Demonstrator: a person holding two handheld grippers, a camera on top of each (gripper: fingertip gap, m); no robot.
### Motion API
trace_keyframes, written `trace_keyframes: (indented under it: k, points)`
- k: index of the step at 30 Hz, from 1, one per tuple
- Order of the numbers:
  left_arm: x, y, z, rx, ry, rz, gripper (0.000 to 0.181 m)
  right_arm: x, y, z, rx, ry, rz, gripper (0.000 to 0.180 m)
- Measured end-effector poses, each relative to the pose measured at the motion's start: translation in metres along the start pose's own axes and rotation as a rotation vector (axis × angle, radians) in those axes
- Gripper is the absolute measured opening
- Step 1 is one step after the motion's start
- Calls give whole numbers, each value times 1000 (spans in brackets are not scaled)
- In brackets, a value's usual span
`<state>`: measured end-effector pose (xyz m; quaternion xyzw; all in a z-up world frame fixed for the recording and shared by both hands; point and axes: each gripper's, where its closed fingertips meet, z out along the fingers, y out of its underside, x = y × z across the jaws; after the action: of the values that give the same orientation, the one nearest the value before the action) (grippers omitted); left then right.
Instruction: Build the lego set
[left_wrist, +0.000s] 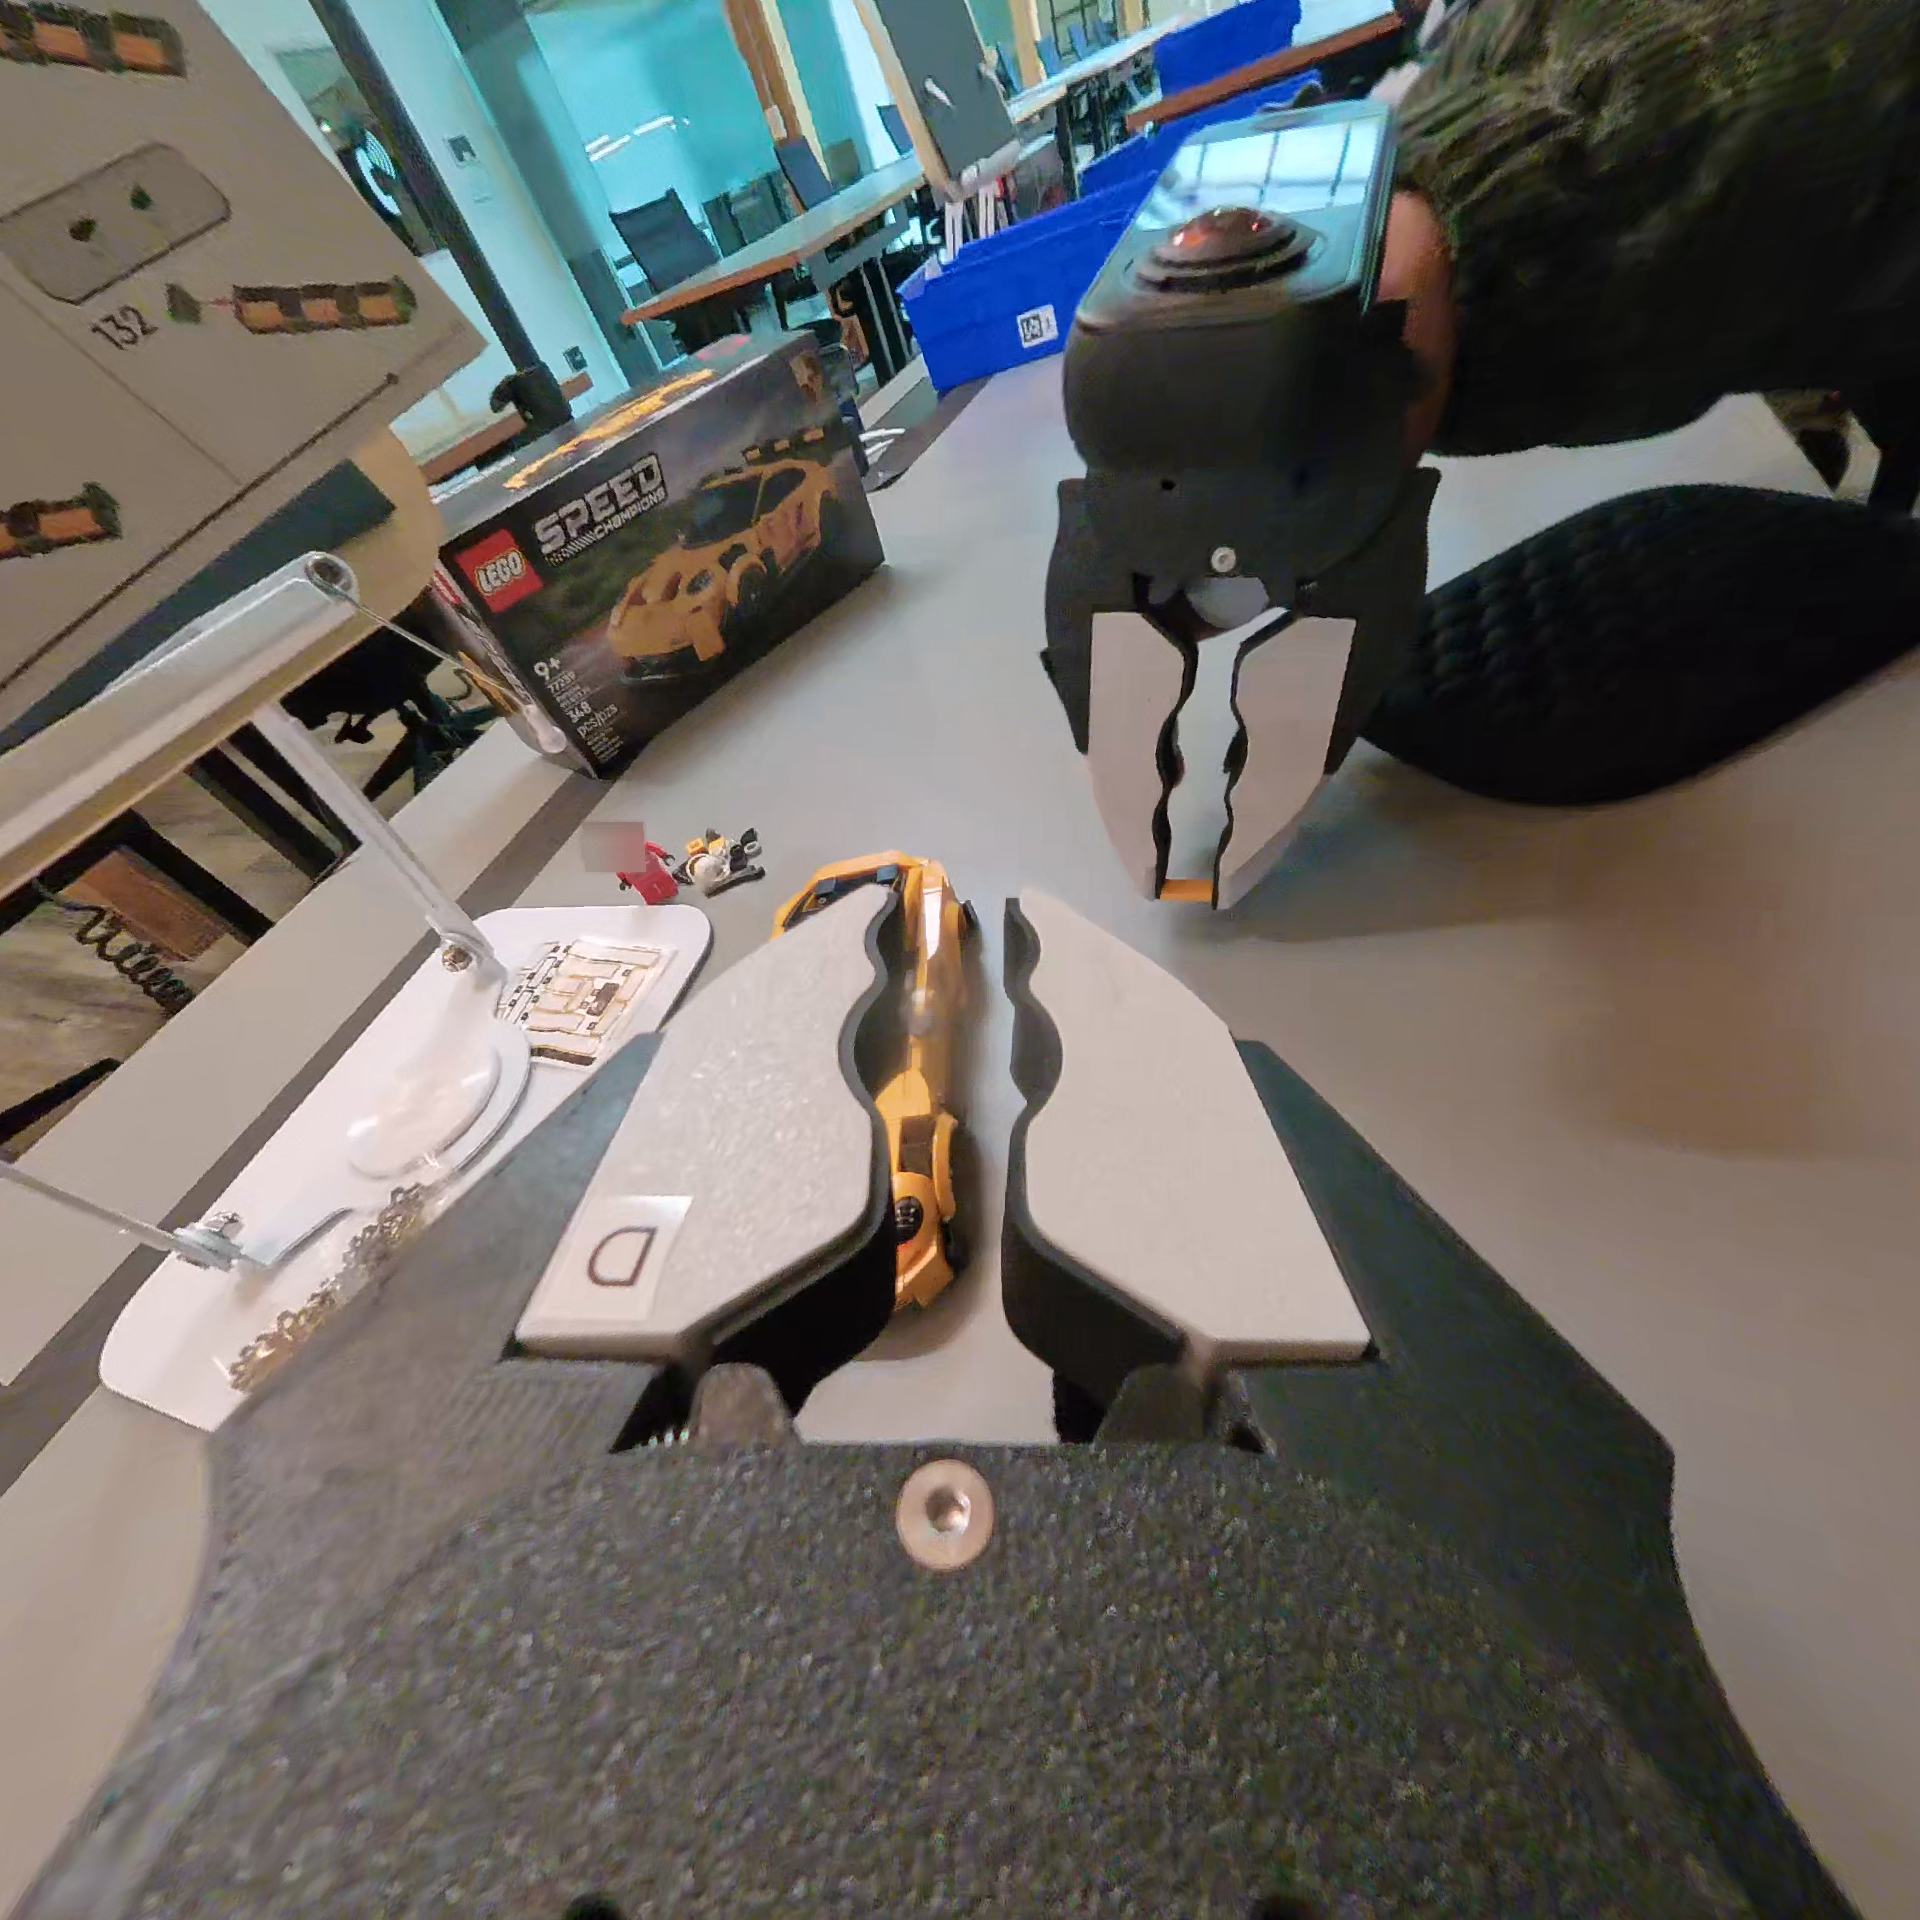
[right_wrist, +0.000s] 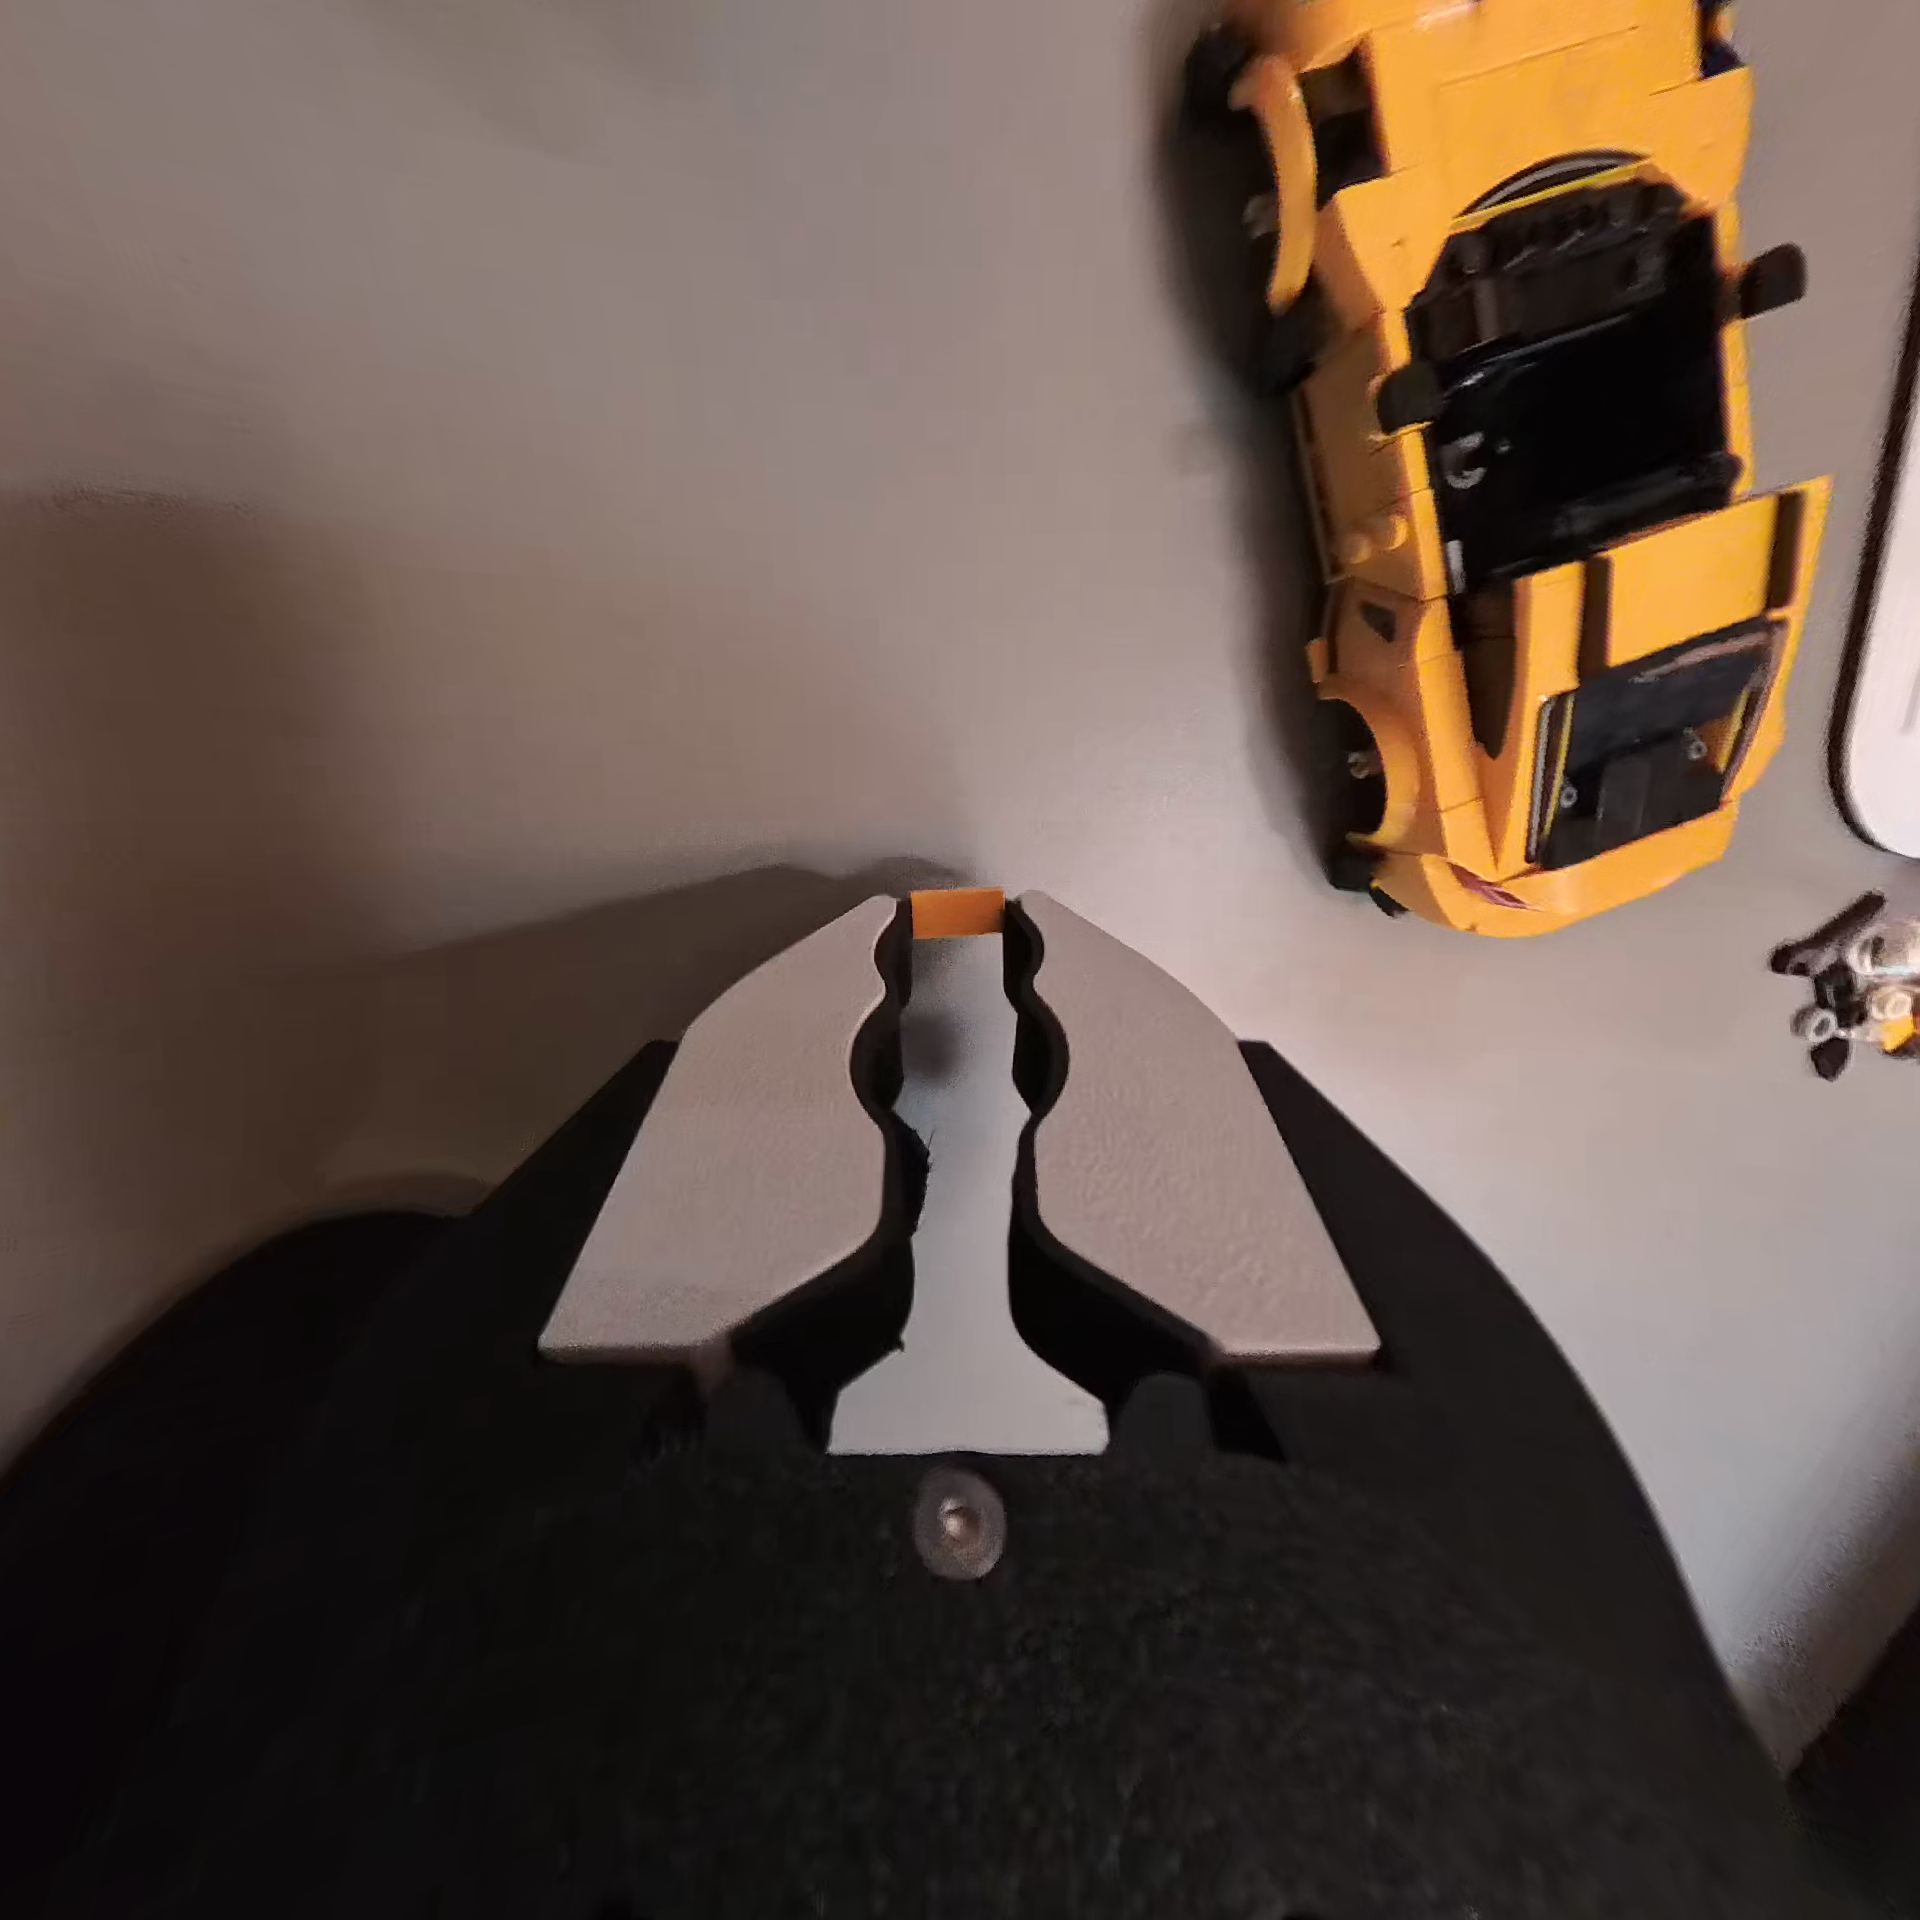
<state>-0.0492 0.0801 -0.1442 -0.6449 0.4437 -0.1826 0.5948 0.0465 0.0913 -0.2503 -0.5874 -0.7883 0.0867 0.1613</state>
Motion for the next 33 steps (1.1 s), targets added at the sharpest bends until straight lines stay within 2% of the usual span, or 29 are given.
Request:
trace_keyframes:
  k: [5, 10, 13, 16, 18, 19, 22, 26, 27, 29, 33]
  points:
    - [1, 3, 0, -10, 23, -64, 18, -6, -2, 6, -18, -66, -48, 27]
    - [-4, 4, -3, -12, 15, -99, 17, -4, -6, -1, 26, -61, -14, 31]
    - [-9, 1, -7, -13, -3, -131, 10, 11, -31, -27, 234, 19, 97, 31]
    - [-22, -6, -14, 23, -54, -186, 3, 40, -64, -70, 594, 173, 332, 32]
    - [-31, -9, -20, 50, -95, -232, 0, 63, -64, -95, 789, 303, 530, 48]
    - [-35, -11, -23, 65, -116, -244, 0, 73, -58, -105, 866, 387, 597, 47]
    - [-47, -19, -35, 104, -207, -263, 0, 91, -37, -130, 1002, 592, 687, 27]
    - [-80, -39, -77, 146, -374, -258, 0, 96, -24, -146, 1050, 689, 694, 0]
    - [-93, -40, -96, 133, -422, -249, 0, 97, -22, -149, 1049, 702, 688, 0]
    - [-121, -30, -137, 10, -490, -246, 0, 99, -18, -154, 1042, 732, 682, 0]
    - [-169, 50, -249, -575, -570, -379, 5, 99, -16, -151, 1048, 713, 693, 0]
